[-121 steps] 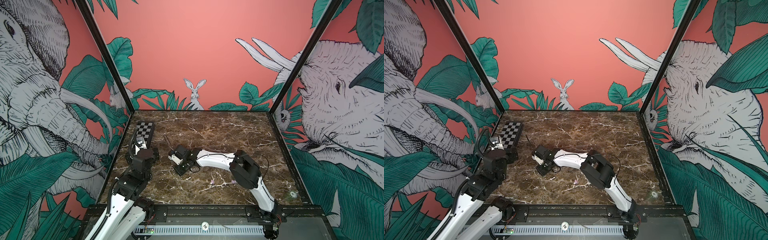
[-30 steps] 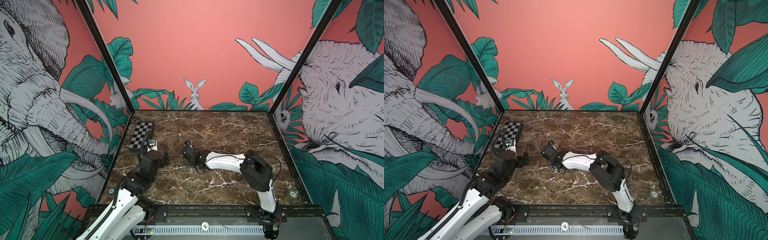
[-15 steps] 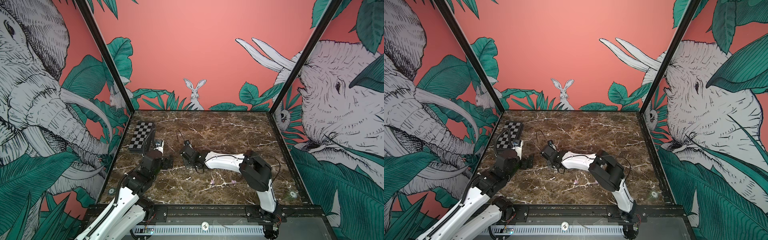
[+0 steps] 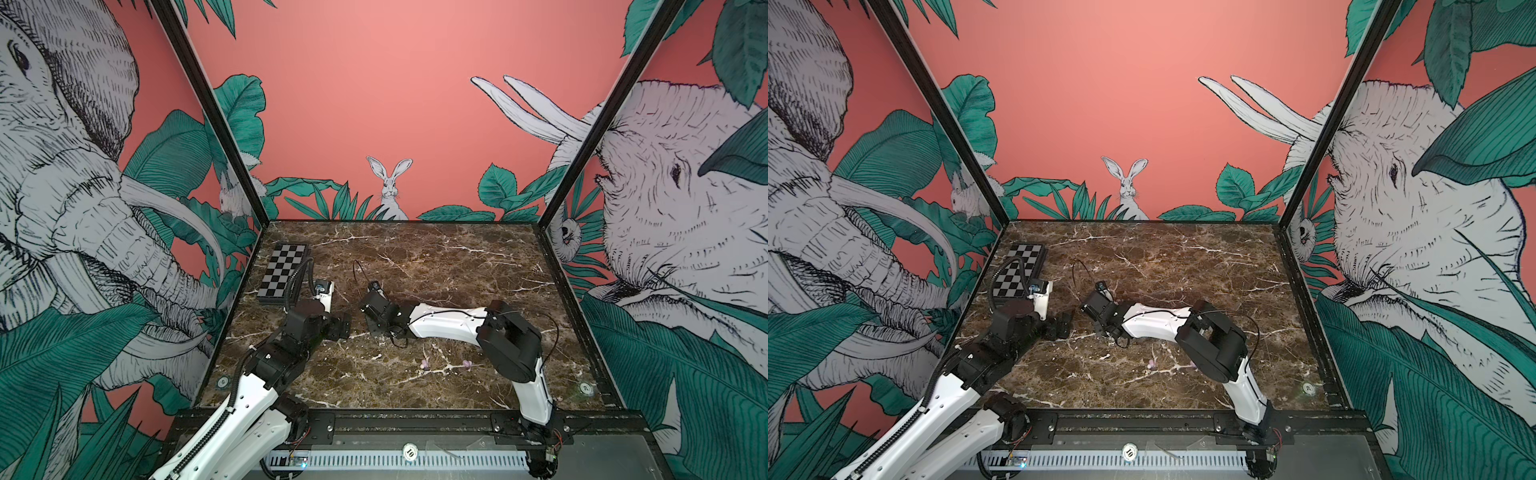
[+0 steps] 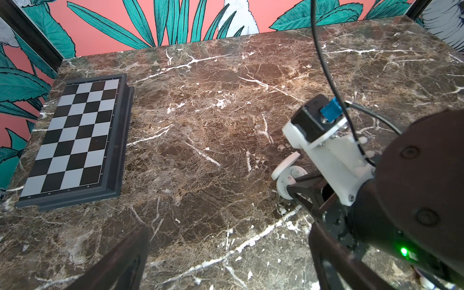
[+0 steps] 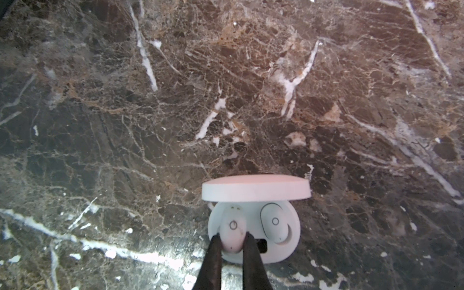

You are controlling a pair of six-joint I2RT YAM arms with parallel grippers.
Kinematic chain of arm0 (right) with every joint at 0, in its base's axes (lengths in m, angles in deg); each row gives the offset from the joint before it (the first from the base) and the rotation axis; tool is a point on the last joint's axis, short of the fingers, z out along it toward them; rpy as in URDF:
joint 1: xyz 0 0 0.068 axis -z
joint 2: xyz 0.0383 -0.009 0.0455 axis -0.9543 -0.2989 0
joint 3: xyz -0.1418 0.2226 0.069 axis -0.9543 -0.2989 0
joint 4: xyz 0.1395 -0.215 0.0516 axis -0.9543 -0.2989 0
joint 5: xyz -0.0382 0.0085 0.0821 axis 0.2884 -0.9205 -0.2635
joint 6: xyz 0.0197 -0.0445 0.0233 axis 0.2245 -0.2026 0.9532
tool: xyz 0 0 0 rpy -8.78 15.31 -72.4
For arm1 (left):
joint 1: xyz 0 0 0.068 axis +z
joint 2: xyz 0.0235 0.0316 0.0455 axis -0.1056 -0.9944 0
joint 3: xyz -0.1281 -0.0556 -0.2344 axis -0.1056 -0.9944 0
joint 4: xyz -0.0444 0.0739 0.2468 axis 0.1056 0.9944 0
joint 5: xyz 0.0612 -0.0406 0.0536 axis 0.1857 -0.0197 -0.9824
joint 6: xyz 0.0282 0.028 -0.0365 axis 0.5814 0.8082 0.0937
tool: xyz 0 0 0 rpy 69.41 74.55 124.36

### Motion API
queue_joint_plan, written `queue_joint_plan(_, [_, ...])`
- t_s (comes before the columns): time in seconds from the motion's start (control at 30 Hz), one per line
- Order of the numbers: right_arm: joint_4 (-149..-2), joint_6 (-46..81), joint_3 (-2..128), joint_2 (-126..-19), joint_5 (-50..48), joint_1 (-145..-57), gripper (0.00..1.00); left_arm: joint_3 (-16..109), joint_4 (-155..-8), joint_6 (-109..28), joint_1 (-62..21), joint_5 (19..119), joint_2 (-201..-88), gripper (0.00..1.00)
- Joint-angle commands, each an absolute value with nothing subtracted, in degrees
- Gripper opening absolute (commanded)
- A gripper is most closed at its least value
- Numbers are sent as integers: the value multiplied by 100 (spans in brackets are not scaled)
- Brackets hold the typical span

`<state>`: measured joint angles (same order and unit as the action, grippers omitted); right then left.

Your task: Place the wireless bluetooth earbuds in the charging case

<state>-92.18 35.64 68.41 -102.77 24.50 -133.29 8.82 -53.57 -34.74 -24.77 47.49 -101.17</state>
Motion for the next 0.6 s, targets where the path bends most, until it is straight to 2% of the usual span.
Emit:
queue_joint_plan(0.0, [-9279, 3630, 6955, -10377, 2519, -13305, 0, 843, -5458, -3448, -2496, 4794, -10090, 99])
queue_joint_plan(0.57, [-9320, 3716, 6940, -10382, 2486, -13296, 0, 855, -5460, -3434, -2496, 4768, -10087, 99])
